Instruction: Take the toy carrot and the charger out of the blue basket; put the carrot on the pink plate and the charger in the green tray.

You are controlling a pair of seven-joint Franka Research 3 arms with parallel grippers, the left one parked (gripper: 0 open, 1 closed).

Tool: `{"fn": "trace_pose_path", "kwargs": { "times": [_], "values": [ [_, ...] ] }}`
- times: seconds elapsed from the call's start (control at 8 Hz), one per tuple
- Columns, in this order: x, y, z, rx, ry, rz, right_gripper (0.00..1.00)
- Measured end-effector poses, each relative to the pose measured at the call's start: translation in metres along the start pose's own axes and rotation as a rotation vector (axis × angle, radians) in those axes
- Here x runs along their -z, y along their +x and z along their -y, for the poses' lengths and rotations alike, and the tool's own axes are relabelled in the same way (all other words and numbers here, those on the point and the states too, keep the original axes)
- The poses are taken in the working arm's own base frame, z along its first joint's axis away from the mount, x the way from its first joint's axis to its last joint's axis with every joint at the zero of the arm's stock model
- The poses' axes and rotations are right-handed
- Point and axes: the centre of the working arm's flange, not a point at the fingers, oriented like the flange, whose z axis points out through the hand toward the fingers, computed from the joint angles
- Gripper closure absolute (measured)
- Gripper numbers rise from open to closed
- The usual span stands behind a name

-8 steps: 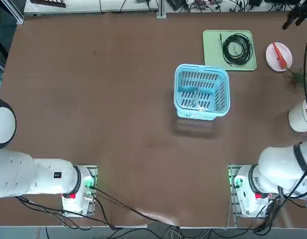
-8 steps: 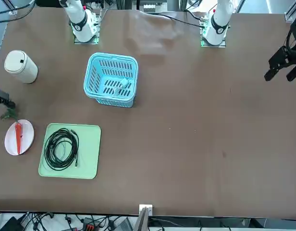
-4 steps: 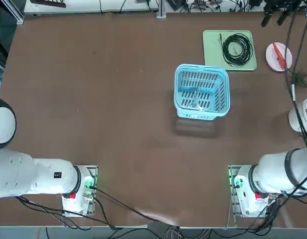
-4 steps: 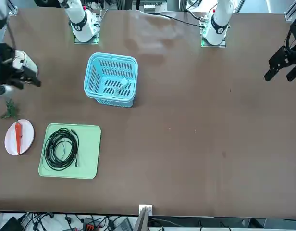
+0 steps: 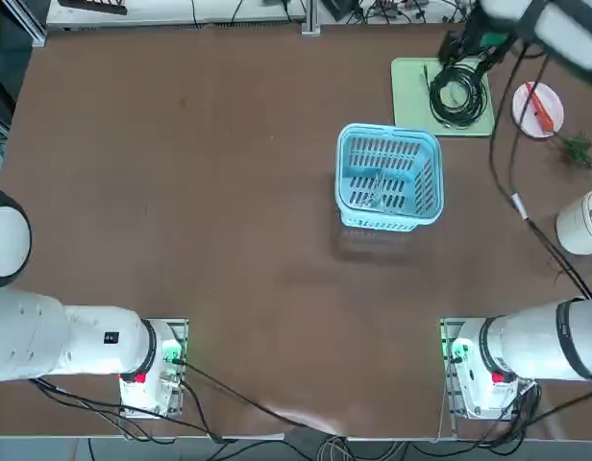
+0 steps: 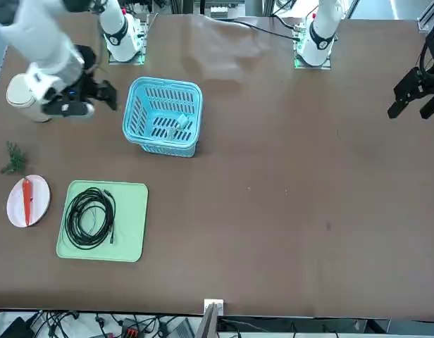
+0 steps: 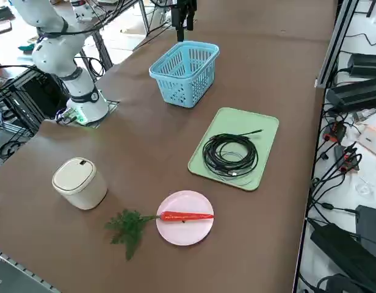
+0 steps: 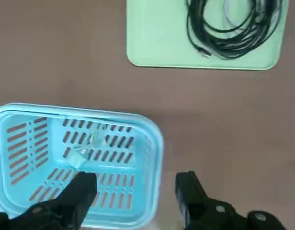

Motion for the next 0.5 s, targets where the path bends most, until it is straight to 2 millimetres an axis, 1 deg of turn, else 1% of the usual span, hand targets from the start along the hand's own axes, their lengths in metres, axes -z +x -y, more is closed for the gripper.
{"fn": "trace_pose_path", "kwargs": {
  "times": [0.25, 0.38, 0.5],
  "values": [
    [-0.051, -0.047, 0.052, -0.068, -0.004, -0.04, 0.0],
    [-0.071, -0.067, 0.073, -0.083, -0.008, -0.057, 0.0],
    [-0.089, -0.079, 0.086, -0.094, -0.005, -0.073, 0.0]
  ]
}}
